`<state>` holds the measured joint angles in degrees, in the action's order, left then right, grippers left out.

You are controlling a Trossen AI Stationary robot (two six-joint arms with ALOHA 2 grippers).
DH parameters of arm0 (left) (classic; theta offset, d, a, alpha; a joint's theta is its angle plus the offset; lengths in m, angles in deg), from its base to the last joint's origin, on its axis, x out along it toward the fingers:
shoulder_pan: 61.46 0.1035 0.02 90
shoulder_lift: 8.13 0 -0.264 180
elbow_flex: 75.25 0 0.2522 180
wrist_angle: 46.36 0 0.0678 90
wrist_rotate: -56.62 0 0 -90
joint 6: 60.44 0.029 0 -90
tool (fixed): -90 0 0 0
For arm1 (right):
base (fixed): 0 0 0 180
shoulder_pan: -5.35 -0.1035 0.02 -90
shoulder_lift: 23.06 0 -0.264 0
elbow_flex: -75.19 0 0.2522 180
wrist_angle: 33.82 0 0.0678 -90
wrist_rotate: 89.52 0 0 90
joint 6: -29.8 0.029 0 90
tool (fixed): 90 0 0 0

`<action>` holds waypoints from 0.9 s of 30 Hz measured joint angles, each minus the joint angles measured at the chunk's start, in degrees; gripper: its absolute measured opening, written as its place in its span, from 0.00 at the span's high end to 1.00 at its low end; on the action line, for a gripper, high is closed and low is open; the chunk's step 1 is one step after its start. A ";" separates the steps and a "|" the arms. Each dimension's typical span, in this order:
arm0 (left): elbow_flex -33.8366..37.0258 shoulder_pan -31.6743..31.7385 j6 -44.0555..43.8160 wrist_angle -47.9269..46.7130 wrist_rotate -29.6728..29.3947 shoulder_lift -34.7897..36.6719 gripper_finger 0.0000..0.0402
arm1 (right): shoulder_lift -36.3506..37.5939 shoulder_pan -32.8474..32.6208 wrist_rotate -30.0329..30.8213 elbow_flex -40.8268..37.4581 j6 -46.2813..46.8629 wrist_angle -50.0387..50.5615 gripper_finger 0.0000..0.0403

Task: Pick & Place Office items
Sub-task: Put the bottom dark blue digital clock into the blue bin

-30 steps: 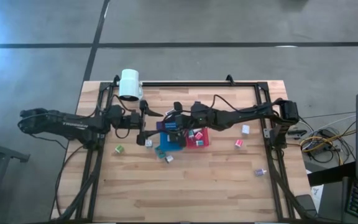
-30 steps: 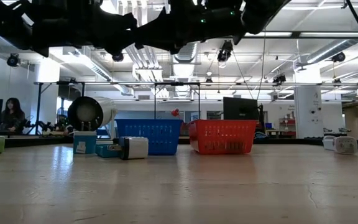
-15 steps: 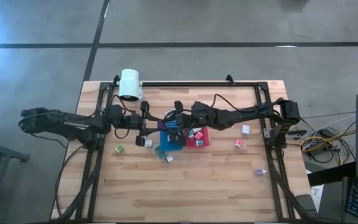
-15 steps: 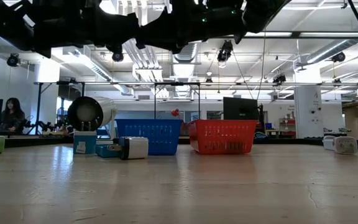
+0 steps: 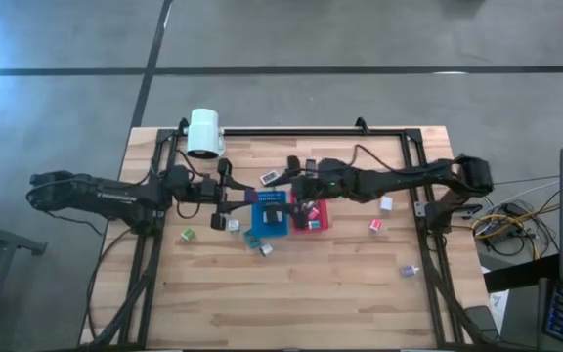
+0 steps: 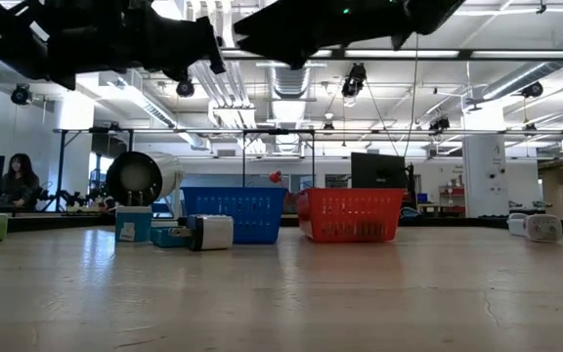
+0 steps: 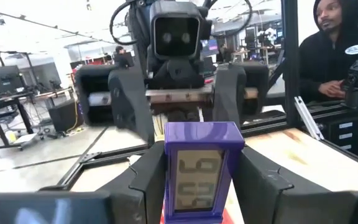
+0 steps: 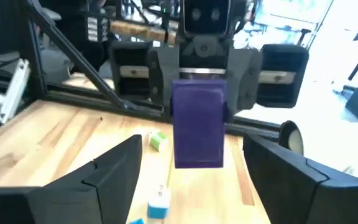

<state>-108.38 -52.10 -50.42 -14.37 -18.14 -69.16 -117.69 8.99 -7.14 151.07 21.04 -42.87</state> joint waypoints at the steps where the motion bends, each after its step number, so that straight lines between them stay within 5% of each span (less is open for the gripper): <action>1: 0.29 0.00 -0.13 -0.41 -0.02 0.81 0.63 | 1.78 0.02 0.04 -1.30 0.04 -0.17 0.31; 9: 3.75 0.58 -0.02 -5.13 -0.27 11.49 0.63 | 22.50 0.12 0.27 -18.02 0.90 -0.44 0.37; 16: 4.33 2.07 0.12 -19.52 -2.60 20.78 0.63 | 40.30 -0.02 2.49 -32.77 5.29 -0.29 0.45; 27: 5.00 2.36 1.45 -24.36 -1.14 30.60 0.63 | 65.79 0.00 7.31 -47.12 8.50 -0.44 0.69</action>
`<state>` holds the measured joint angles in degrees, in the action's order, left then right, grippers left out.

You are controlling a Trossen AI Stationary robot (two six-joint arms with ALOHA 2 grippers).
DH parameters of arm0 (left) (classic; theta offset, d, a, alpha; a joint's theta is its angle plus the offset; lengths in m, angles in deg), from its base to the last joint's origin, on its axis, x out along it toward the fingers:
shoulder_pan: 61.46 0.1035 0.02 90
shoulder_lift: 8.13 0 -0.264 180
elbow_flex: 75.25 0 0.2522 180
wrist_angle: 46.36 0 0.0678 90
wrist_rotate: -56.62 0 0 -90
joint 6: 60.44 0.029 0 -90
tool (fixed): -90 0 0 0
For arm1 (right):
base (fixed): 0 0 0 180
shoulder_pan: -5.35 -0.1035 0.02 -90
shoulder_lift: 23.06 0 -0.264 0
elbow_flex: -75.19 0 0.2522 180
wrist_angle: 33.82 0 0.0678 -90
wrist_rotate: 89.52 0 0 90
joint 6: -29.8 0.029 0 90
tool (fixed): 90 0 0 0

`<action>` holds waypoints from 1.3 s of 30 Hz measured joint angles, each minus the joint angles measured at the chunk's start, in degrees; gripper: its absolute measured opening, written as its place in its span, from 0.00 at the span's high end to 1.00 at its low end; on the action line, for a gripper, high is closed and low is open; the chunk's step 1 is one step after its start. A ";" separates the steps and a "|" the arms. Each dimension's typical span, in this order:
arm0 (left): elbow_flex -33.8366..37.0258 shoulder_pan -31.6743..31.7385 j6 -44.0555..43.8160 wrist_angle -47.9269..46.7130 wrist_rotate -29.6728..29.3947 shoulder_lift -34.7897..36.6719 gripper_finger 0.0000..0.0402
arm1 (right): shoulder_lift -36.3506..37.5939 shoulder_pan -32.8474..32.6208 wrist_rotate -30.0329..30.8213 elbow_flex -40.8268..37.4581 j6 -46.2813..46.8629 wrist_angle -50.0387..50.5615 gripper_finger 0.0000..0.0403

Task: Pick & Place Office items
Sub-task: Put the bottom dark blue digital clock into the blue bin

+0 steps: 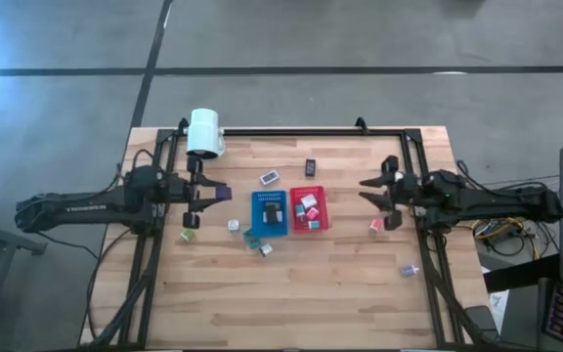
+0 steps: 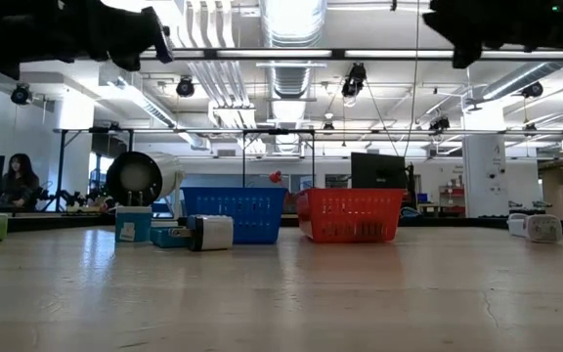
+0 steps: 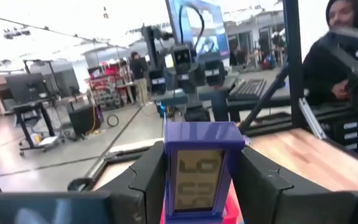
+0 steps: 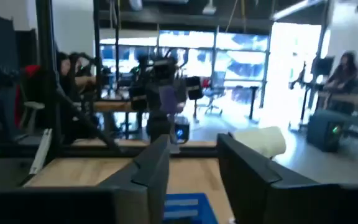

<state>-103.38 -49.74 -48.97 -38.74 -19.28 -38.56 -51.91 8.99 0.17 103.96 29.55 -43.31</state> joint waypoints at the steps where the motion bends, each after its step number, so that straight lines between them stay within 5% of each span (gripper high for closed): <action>1: 0.36 0.00 -0.31 -0.12 0.00 0.99 0.63 | 1.78 0.00 0.58 -0.81 -0.22 0.05 0.72; 10: 3.55 0.70 -1.02 -3.38 -0.43 11.33 0.63 | 13.77 0.00 3.34 -6.40 -2.77 0.25 0.97; 23: 3.57 1.29 0.37 -12.40 -3.03 21.02 0.63 | 22.42 0.00 3.34 -6.96 -5.74 9.89 0.98; 39: 3.83 1.34 1.42 -18.51 -4.87 24.36 0.63 | 22.85 0.02 3.40 -11.78 -6.72 12.81 0.98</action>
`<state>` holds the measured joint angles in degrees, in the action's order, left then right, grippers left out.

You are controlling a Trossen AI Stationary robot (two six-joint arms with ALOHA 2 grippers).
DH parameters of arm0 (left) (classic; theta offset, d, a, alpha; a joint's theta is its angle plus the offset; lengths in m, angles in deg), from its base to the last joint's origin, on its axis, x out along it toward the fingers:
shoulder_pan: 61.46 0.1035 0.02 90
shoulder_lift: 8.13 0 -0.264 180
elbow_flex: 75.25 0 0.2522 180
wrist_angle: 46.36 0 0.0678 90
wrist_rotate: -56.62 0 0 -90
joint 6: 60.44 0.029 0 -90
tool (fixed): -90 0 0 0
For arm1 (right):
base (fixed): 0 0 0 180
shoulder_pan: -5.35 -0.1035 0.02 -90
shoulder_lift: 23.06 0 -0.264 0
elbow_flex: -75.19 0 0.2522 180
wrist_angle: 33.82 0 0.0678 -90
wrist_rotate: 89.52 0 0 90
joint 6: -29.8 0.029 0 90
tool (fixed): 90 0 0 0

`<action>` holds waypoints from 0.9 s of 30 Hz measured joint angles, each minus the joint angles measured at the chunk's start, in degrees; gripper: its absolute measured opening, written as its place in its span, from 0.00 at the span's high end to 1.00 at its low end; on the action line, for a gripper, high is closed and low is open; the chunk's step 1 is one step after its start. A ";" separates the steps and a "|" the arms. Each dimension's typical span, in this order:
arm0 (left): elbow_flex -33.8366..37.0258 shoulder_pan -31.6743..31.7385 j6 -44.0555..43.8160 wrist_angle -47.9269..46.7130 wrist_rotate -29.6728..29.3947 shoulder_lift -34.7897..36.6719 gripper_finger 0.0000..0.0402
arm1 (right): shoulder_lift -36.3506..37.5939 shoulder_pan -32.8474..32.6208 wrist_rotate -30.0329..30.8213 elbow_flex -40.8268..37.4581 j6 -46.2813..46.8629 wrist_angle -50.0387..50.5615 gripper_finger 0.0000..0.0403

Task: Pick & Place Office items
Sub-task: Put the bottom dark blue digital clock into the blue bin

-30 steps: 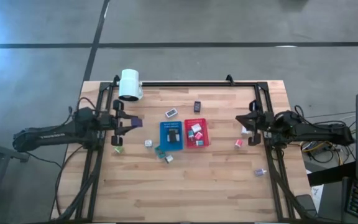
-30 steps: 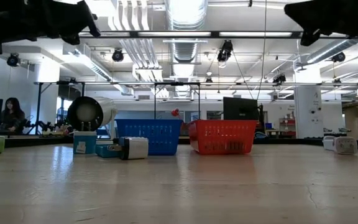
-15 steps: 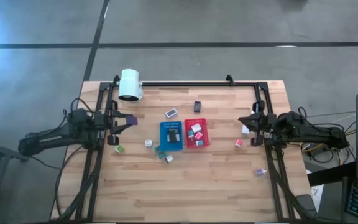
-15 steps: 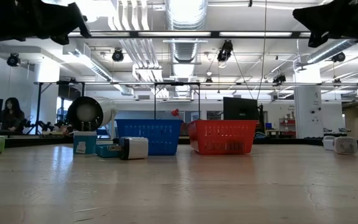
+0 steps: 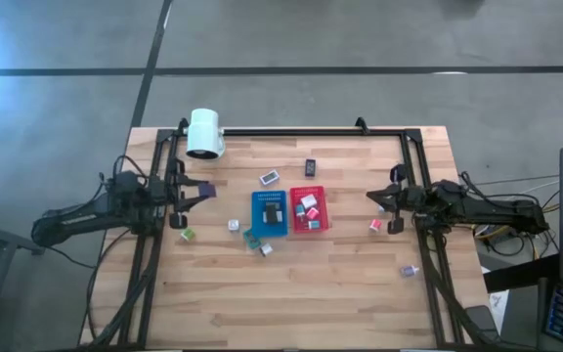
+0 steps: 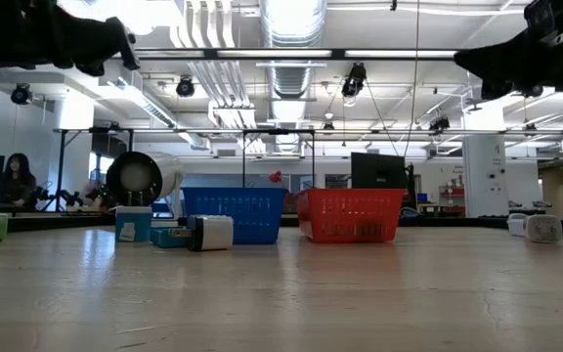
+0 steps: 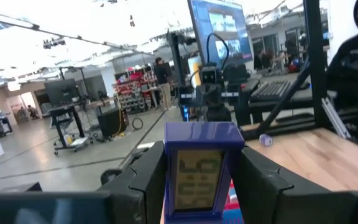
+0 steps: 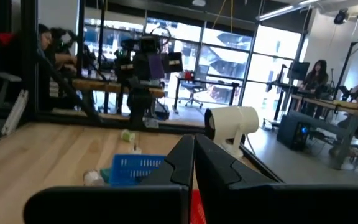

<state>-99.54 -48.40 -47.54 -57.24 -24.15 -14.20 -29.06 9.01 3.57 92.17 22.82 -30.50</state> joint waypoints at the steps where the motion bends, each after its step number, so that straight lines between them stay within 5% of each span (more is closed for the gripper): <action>1: 0.39 -0.01 0.08 -0.04 -0.03 0.00 0.63 | -0.02 0.00 0.00 -0.26 -0.83 -0.01 0.98; 27: 2.40 0.16 3.92 0.77 -1.80 -0.50 0.63 | -0.02 0.02 0.11 -0.48 -1.79 -2.34 0.98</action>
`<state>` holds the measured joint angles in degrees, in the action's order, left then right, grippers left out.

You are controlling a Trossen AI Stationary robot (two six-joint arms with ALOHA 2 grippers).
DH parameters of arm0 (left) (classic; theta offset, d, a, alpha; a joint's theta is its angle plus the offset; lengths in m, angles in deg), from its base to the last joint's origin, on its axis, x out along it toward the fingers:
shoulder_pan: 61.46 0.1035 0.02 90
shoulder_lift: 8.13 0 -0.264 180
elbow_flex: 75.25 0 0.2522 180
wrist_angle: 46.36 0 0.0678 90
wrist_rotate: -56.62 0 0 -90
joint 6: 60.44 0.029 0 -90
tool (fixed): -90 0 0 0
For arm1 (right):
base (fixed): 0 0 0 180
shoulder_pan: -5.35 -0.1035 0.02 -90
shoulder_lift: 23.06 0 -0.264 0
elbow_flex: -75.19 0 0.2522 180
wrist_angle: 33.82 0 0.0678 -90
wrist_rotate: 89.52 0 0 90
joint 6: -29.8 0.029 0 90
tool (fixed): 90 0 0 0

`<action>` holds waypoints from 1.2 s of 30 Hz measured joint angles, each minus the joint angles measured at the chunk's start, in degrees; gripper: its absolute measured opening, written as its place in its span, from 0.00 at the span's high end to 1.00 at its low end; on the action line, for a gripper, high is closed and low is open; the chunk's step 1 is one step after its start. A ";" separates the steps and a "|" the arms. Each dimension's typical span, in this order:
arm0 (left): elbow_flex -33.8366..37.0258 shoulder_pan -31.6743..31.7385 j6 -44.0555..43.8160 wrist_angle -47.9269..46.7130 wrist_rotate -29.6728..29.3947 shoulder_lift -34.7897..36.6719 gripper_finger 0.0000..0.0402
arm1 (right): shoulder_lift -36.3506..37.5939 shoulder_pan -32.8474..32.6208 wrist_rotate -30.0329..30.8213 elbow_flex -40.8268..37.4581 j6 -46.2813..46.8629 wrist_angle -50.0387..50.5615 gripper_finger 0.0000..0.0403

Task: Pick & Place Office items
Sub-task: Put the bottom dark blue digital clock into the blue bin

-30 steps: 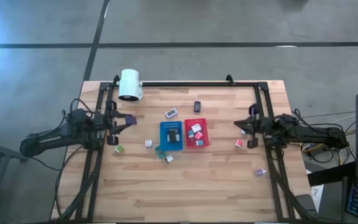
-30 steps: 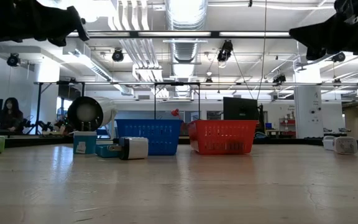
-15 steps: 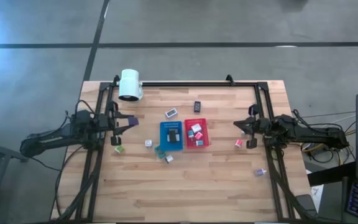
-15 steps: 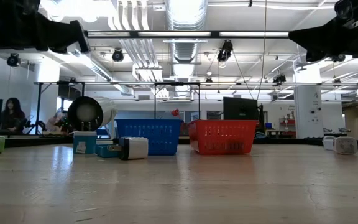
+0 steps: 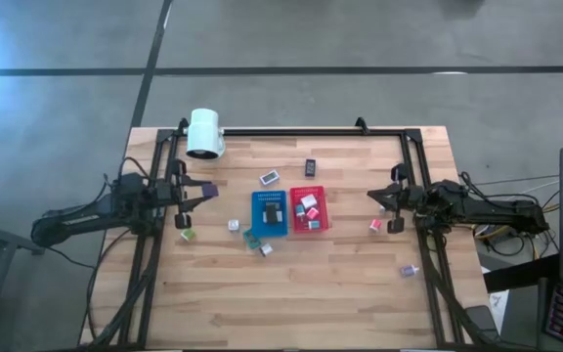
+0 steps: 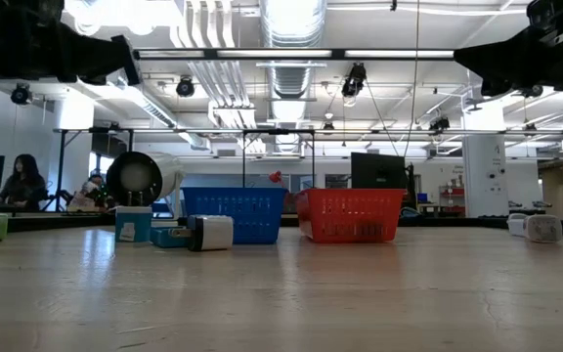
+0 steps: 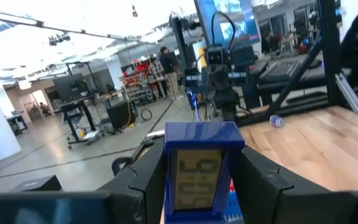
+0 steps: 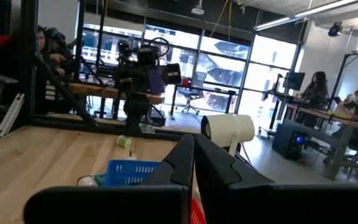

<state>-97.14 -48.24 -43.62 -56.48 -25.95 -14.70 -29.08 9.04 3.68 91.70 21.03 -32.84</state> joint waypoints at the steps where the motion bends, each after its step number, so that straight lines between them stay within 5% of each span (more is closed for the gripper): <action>1: 0.00 0.01 -0.34 0.29 0.00 0.00 0.63 | 0.00 0.00 0.00 0.00 0.00 0.00 0.98; 20: -2.48 -0.01 -6.54 3.68 0.54 -3.83 0.63 | -0.08 0.00 2.99 0.00 -0.68 -0.20 0.98; 29: -6.35 -0.23 -10.74 9.74 1.99 -21.66 0.63 | -0.09 0.00 2.99 0.01 -0.68 -0.20 0.98; 36: -13.09 -1.30 -13.89 15.44 2.44 -42.94 0.63 | -0.09 0.00 2.99 0.00 -0.68 -0.17 0.98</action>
<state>-110.22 -49.54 -57.51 -41.04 -23.52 -57.64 -29.17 9.04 6.67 91.70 20.35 -33.01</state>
